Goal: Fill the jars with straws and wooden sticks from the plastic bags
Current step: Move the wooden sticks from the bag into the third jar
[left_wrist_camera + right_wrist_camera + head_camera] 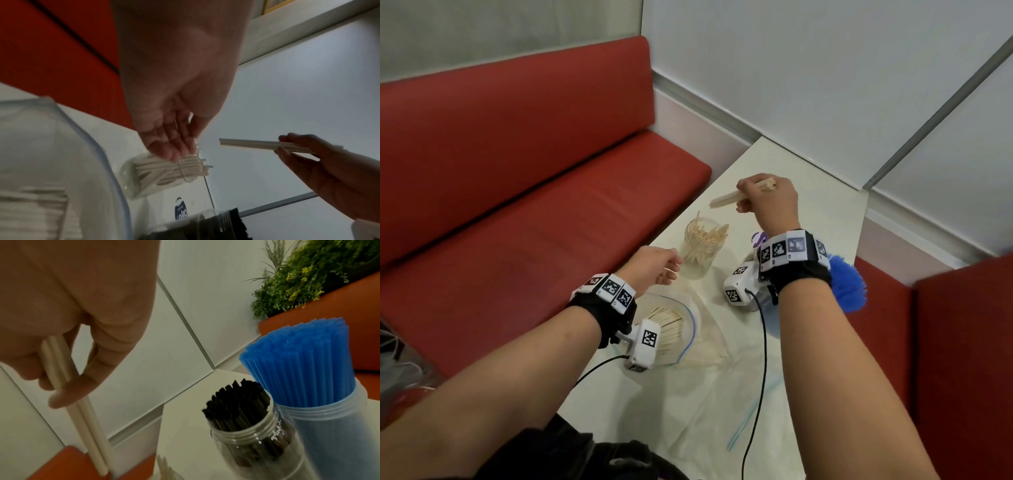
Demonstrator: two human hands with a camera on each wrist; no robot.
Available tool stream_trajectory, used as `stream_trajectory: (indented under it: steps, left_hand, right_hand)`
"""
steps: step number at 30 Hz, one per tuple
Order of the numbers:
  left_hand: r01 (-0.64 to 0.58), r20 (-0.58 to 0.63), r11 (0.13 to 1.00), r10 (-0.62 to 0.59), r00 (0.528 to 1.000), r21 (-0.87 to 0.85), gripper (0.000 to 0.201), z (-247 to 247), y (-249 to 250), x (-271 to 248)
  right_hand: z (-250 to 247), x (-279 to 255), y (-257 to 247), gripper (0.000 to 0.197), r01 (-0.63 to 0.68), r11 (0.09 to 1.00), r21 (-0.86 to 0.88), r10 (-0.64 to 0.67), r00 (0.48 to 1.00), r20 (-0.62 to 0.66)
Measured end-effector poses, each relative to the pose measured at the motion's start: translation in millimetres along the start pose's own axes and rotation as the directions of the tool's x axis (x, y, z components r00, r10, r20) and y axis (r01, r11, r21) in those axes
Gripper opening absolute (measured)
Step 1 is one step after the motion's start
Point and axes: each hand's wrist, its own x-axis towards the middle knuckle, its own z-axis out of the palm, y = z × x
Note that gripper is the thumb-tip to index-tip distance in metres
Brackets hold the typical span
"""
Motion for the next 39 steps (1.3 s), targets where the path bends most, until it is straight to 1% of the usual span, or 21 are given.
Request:
stream_trajectory:
  steps: [2, 4, 5, 7, 9, 10, 11, 13, 15, 16, 18, 20, 22, 24, 25, 26, 29, 32, 34, 37, 39]
  left_hand:
    - [0.044, 0.108, 0.987, -0.060, 0.992, 0.153, 0.018, -4.0, 1.9, 2.3]
    - [0.095, 0.209, 0.924, -0.183, 0.961, 0.370, 0.021, -7.0, 1.3, 6.0]
    - [0.091, 0.256, 0.855, -0.252, 0.933, 0.511, 0.021, -8.4, -0.5, 8.2]
    - [0.000, 0.323, 0.630, -0.399, 0.858, 0.777, 0.020, -8.7, -6.7, 12.5]
    - [-0.071, 0.294, 0.405, -0.523, 0.800, 0.912, 0.030, -6.5, -15.2, 16.4]
    - [-0.116, 0.278, 0.309, -0.555, 0.784, 0.944, 0.037, -5.1, -20.1, 17.5]
    - [-0.171, 0.272, 0.228, -0.558, 0.784, 0.959, 0.043, -3.9, -25.4, 18.0]
    - [-0.252, 0.275, 0.110, -0.438, 0.856, 0.961, 0.052, -1.0, -40.1, 20.1]
    - [-0.243, 0.256, 0.081, -0.267, 0.929, 0.967, 0.056, 0.2, -58.3, 22.5]
    - [-0.231, 0.242, 0.076, -0.201, 0.949, 0.970, 0.058, 0.3, -66.9, 23.6]
    - [-0.192, 0.196, 0.046, -0.148, 0.969, 0.980, 0.064, -1.5, -80.5, 23.2]
    - [-0.171, 0.165, -0.027, -0.148, 0.975, 0.985, 0.068, -2.0, -89.0, 20.0]
    - [-0.168, 0.158, -0.071, -0.123, 0.980, 0.983, 0.059, -0.5, -95.2, 17.9]
    - [-0.173, 0.162, -0.099, -0.111, 0.980, 0.980, 0.048, -0.2, -99.0, 17.1]
    - [-0.184, 0.171, -0.118, -0.112, 0.979, 0.976, 0.043, -0.4, -100.2, 17.2]
    - [-0.196, 0.181, -0.137, -0.111, 0.977, 0.971, 0.040, -0.5, -100.5, 17.5]
    - [-0.201, 0.187, -0.181, -0.094, 0.978, 0.963, 0.037, -1.5, -96.6, 15.3]
    - [-0.182, 0.168, -0.170, -0.092, 0.982, 0.969, 0.035, -3.1, -92.0, 15.1]
    - [-0.181, 0.166, -0.175, -0.097, 0.981, 0.968, 0.035, -4.1, -87.2, 15.2]
    - [-0.198, 0.175, -0.224, -0.121, 0.977, 0.954, 0.036, -4.9, -85.0, 13.8]
    - [-0.210, 0.178, -0.262, -0.138, 0.974, 0.942, 0.040, -5.9, -82.8, 9.7]
  right_hand:
    - [12.9, 8.9, 11.6, 0.008, -0.028, 0.999, -0.047, 0.027, 0.999, -0.026]
    - [25.6, 14.9, 25.7, 0.016, -0.055, 0.990, -0.133, 0.054, 0.998, -0.012]
    - [31.5, 17.3, 33.3, 0.021, -0.068, 0.982, -0.173, 0.070, 0.998, 0.003]
    - [42.3, 20.3, 48.0, 0.023, -0.096, 0.971, -0.221, 0.107, 0.994, 0.035]
    - [52.6, 22.4, 61.4, 0.017, -0.113, 0.964, -0.241, 0.133, 0.989, 0.070]
    - [57.3, 22.8, 66.8, 0.010, -0.116, 0.960, -0.256, 0.142, 0.986, 0.086]
    - [61.7, 22.9, 71.5, 0.005, -0.120, 0.957, -0.264, 0.150, 0.984, 0.095]
    - [70.3, 23.6, 79.9, 0.021, -0.149, 0.955, -0.256, 0.176, 0.981, 0.085]
    - [77.7, 23.8, 84.5, 0.039, -0.141, 0.961, -0.238, 0.162, 0.984, 0.069]
    - [80.9, 22.9, 84.8, 0.043, -0.100, 0.964, -0.245, 0.118, 0.991, 0.060]
    - [86.5, 18.4, 85.3, 0.042, 0.015, 0.958, -0.286, -0.010, 1.000, 0.019]
    - [93.8, 11.1, 87.8, 0.045, 0.104, 0.917, -0.385, -0.120, 0.993, -0.018]
    - [101.7, 2.3, 96.4, 0.057, 0.162, 0.802, -0.575, -0.159, 0.986, 0.056]
    - [107.9, -8.0, 111.7, 0.070, 0.209, 0.622, -0.755, -0.059, 0.974, 0.221]
    - [109.6, -12.2, 119.8, 0.075, 0.237, 0.551, -0.800, 0.009, 0.957, 0.289]
    - [110.7, -14.9, 126.1, 0.078, 0.256, 0.517, -0.817, 0.054, 0.942, 0.330]
    - [110.9, -14.8, 130.3, 0.079, 0.224, 0.582, -0.782, 0.034, 0.954, 0.298]
    - [110.3, -15.7, 128.8, 0.082, 0.194, 0.597, -0.778, 0.080, 0.951, 0.299]
    - [108.0, -19.2, 126.9, 0.084, 0.154, 0.656, -0.739, 0.075, 0.961, 0.266]
    - [102.8, -26.6, 117.4, 0.079, 0.157, 0.753, -0.640, -0.053, 0.983, 0.178]
    - [97.4, -34.8, 110.2, 0.070, 0.224, 0.819, -0.529, -0.181, 0.975, 0.131]
